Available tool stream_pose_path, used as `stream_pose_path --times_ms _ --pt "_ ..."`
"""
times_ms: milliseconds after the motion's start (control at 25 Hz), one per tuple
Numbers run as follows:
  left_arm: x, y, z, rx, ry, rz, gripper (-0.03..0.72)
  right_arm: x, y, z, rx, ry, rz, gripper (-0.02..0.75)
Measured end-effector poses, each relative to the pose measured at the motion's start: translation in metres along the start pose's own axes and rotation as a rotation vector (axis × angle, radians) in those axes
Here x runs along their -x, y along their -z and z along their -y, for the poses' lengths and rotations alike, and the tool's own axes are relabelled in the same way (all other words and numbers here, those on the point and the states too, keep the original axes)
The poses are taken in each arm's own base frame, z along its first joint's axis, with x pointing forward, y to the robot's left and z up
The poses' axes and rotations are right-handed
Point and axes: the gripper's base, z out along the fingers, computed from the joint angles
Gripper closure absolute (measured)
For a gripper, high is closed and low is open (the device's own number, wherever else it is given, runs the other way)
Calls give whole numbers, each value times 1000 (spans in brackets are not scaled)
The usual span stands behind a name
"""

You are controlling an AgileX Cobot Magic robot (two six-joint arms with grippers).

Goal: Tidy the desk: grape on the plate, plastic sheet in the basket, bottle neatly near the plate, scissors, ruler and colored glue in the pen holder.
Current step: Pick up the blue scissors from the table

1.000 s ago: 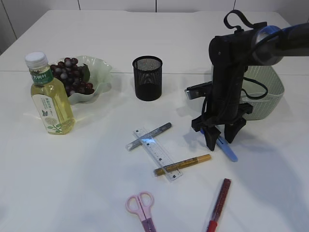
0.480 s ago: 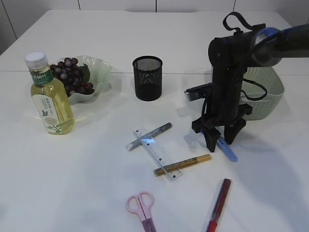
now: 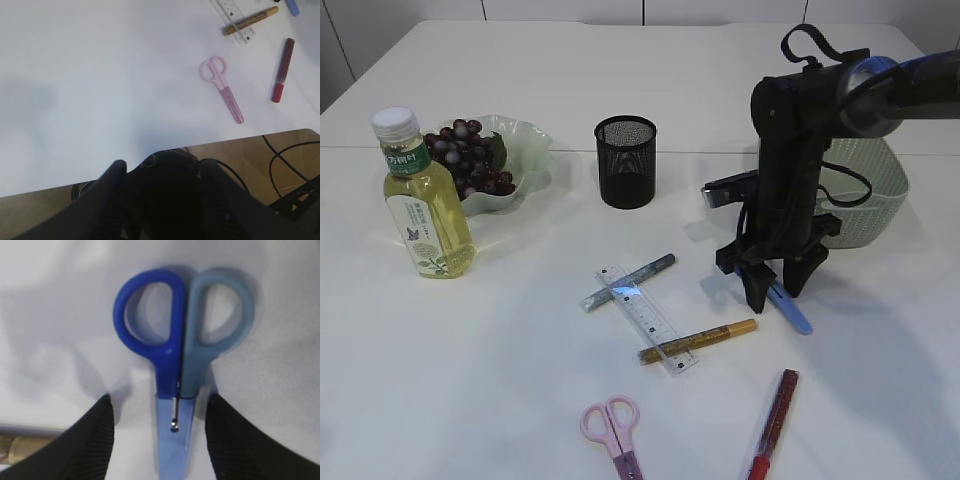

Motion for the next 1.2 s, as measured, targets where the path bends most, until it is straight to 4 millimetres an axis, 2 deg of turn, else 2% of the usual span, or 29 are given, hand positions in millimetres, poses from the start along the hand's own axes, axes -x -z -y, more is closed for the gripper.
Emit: stream_pose_path --times_ms 200,320,560,640,1200 --pt "0 0 0 0 0 0 335 0 0 0 1 0 0 281" --pt "0 0 0 0 0 0 335 0 0 0 1 0 0 309" --pt "0 0 0 0 0 0 335 0 0 0 1 0 0 477" --pt "0 0 0 -3 1 0 335 0 0 0 1 0 0 507" --pt "0 0 1 -13 4 0 335 1 0 -5 52 -17 6 523"
